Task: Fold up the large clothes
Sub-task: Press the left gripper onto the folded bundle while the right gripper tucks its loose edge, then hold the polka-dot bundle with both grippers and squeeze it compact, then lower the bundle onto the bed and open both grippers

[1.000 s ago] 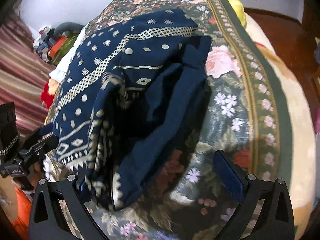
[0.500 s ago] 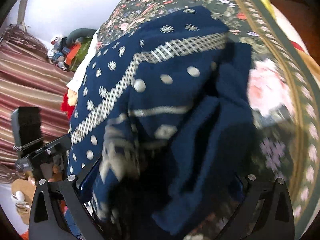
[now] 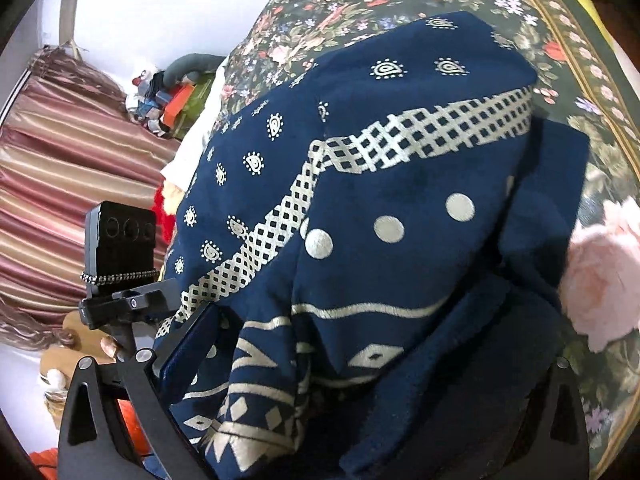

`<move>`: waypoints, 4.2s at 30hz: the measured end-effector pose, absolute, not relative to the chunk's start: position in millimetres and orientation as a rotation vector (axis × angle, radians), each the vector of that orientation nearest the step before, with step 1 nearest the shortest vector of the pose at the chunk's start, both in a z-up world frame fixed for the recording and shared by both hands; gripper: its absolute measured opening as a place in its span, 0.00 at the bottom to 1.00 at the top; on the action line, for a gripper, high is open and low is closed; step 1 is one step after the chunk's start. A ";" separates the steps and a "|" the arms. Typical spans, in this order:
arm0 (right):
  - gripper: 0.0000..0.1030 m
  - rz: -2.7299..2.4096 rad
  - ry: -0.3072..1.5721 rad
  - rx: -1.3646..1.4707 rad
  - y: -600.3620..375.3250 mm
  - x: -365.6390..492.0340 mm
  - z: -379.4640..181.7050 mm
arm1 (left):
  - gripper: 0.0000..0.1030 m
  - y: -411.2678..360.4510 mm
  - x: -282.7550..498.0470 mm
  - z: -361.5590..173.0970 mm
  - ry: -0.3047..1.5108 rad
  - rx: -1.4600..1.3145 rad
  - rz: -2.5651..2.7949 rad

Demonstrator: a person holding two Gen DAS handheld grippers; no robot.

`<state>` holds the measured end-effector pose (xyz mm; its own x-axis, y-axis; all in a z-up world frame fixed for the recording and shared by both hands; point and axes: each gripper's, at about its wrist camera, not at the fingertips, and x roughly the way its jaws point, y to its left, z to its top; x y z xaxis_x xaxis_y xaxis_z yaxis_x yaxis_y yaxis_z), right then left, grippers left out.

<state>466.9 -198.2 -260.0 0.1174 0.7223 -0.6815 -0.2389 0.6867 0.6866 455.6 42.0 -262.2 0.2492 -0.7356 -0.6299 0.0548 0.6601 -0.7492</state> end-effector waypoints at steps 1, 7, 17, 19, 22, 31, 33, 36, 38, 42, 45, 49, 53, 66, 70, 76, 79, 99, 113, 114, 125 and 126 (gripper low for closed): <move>0.99 0.742 1.268 0.457 -197.9 465.2 -259.3 | 1.00 42.0 456.5 -264.3 1.211 -0.695 -0.606; 0.75 0.762 1.257 0.480 -201.9 461.9 -255.4 | 0.94 43.8 447.3 -260.9 1.170 -0.691 -0.611; 0.35 0.780 1.199 0.407 -192.9 450.0 -226.3 | 0.80 48.2 433.2 -229.3 1.111 -0.634 -0.598; 0.34 0.785 1.187 0.378 -185.2 444.6 -217.1 | 0.80 50.9 423.2 -217.8 1.094 -0.612 -0.593; 0.34 0.797 1.173 0.359 -174.0 438.2 -201.1 | 0.79 57.7 412.4 -199.2 1.066 -0.593 -0.585; 0.34 0.857 1.099 0.311 -142.3 415.3 -144.8 | 0.79 95.9 371.2 -146.0 0.957 -0.565 -0.564; 0.34 0.871 1.080 0.292 -131.6 410.1 -133.6 | 0.79 105.1 367.4 -133.0 0.933 -0.564 -0.556; 0.34 0.891 1.067 0.269 -111.4 404.9 -120.9 | 0.79 124.9 354.3 -121.3 0.903 -0.561 -0.538; 0.34 0.904 1.068 0.259 -96.7 400.9 -116.5 | 0.79 136.1 349.0 -117.3 0.894 -0.567 -0.527; 0.34 0.929 1.078 0.234 -62.3 397.0 -115.9 | 0.79 164.5 336.5 -118.8 0.879 -0.586 -0.501; 0.34 0.945 1.092 0.215 -40.6 395.1 -122.0 | 0.79 189.1 328.2 -128.1 0.871 -0.607 -0.479; 0.34 0.957 1.137 0.190 -9.0 396.0 -137.6 | 0.79 214.0 319.7 -147.9 0.880 -0.648 -0.448; 0.34 0.963 1.196 0.166 18.6 397.2 -160.4 | 0.79 238.0 319.2 -178.6 0.909 -0.704 -0.421; 0.34 0.926 1.347 0.072 66.9 403.4 -242.8 | 0.79 270.7 316.4 -270.6 1.004 -0.759 -0.392; 0.37 0.903 1.343 0.022 65.4 401.8 -246.6 | 0.79 261.8 309.5 -268.3 0.997 -0.679 -0.366; 0.60 0.855 1.333 -0.040 42.5 399.4 -240.2 | 0.79 260.5 298.3 -252.4 1.011 -0.576 -0.287; 0.61 0.831 1.299 -0.086 31.7 395.4 -225.6 | 0.78 255.7 284.7 -226.0 0.957 -0.430 -0.209; 0.94 0.789 0.933 -0.666 51.4 310.9 -216.6 | 0.90 176.6 233.3 -226.8 0.967 -0.055 -0.092; 0.94 0.771 1.062 -0.319 -46.9 349.8 -180.5 | 0.86 204.4 195.1 -213.7 0.993 -0.024 0.089; 0.94 0.776 1.041 -0.299 -45.6 350.3 -172.1 | 0.86 207.7 196.9 -204.1 0.969 -0.038 0.095; 0.94 0.743 1.009 -0.260 39.2 398.2 -187.6 | 0.86 228.7 286.0 -178.8 0.859 -0.150 0.173; 0.94 0.730 1.031 -0.271 41.4 403.7 -197.3 | 0.86 230.1 293.9 -186.1 0.873 -0.148 0.194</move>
